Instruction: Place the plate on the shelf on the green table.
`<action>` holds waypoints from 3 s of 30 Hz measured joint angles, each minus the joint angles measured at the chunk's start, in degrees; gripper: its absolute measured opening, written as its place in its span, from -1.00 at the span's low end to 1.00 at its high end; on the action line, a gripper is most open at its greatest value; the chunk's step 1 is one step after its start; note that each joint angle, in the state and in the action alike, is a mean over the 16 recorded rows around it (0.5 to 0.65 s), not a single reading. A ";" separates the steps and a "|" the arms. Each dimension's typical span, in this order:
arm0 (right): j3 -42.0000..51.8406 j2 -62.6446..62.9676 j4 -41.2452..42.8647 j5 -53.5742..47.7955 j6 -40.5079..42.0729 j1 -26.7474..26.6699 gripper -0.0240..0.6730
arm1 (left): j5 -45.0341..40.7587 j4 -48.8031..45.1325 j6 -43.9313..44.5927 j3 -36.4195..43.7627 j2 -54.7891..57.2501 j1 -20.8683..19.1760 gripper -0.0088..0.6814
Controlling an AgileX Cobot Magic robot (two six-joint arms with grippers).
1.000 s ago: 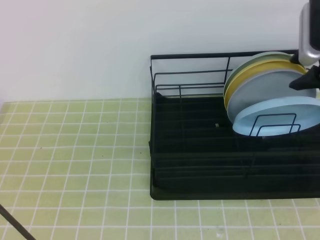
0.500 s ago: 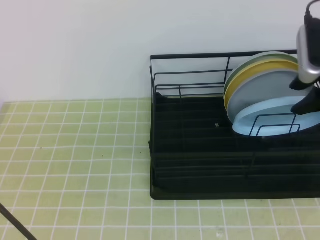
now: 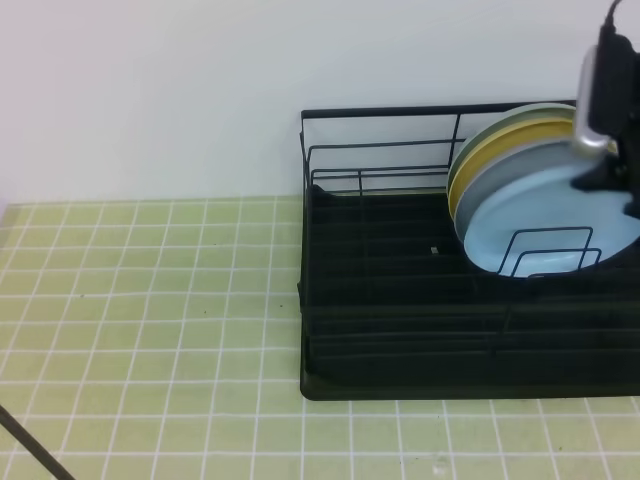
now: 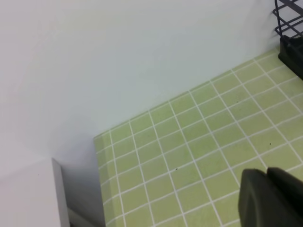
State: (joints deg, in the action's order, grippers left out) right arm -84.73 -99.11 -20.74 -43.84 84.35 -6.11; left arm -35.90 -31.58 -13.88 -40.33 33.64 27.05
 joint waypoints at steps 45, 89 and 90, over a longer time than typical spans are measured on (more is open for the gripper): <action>0.17 8.75 -5.15 0.69 -14.75 -1.21 0.12 | 1.83 -0.90 -1.79 0.35 -1.19 0.01 -0.98; 57.74 83.18 -27.98 15.86 -31.76 -1.24 -0.90 | 12.69 -0.38 -12.94 18.10 -28.09 -13.00 -0.98; 57.91 83.58 -28.16 16.37 -31.75 -1.24 -0.90 | 12.75 -0.10 -13.33 18.29 -28.60 -14.63 -0.98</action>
State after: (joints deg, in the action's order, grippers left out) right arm -26.82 -15.53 -48.90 -27.47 52.60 -7.35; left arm -23.15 -31.67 -27.22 -22.04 5.04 12.42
